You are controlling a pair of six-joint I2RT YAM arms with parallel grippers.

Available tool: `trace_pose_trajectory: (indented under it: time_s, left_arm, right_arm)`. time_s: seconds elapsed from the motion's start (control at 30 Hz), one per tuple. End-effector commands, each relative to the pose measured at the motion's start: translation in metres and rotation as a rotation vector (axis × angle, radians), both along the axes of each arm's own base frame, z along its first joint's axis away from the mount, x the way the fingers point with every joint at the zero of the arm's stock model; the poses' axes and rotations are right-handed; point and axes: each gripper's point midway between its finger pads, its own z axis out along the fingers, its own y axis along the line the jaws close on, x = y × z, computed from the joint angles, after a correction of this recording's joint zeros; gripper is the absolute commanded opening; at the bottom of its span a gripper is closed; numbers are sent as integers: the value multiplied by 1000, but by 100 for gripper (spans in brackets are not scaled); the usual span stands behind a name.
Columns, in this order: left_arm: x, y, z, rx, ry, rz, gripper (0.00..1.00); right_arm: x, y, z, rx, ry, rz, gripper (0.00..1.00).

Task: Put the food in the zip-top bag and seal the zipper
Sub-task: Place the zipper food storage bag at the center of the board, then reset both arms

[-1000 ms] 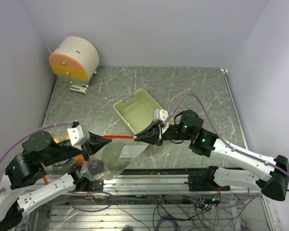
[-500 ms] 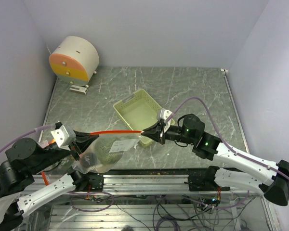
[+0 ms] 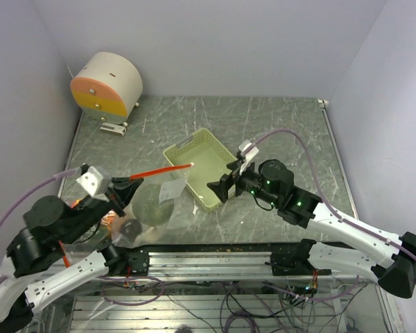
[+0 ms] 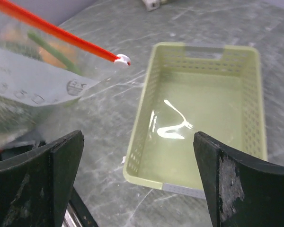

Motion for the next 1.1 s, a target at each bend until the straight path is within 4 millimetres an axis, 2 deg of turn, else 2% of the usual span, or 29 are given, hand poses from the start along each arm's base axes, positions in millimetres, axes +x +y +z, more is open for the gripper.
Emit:
trace_pose_trajectory:
  time_s: [0.0,0.13,0.27,0.4,0.5,0.53,0.6,0.63,0.67,0.7,0.73,0.77,0.9,1.07]
  left_arm:
    - [46,4,12,-162,30,247,7]
    - [80,12,3,-186,49,455,7]
    - [107,32,-10,-152,64,717,7]
    - [118,49,-16,-109,61,897,7]
    - [123,49,-31,-84,77,950,9]
    - [126,46,-38,-70,85,950,15]
    - [132,41,-58,-36,111,946,34]
    - [135,39,-67,-27,127,942,38]
    - [138,39,-75,-21,143,941,49]
    - [141,38,-83,-21,160,928,64]
    - [143,37,-89,-20,175,911,88]
    - [145,36,-94,-23,189,893,99]
    - [145,31,-104,-29,228,834,100]
    - [135,24,-104,-18,271,757,99]
  right_arm:
    - [33,-38,11,57,122,-362,100]
    - [38,-49,-9,9,204,-464,100]
    - [37,-57,-23,-8,245,-518,100]
    - [30,-63,-24,25,247,-509,100]
    - [25,-65,-25,57,244,-496,100]
    - [24,-67,-28,60,245,-500,100]
    - [24,-72,-31,63,249,-521,100]
    - [24,-75,-32,61,251,-536,100]
    - [24,-77,-35,51,255,-545,100]
    - [23,-79,-37,41,261,-552,100]
    - [23,-80,-40,31,267,-558,100]
    - [23,-80,-41,23,272,-559,100]
    - [22,-84,-46,3,282,-574,100]
    - [20,-87,-51,11,284,-577,100]
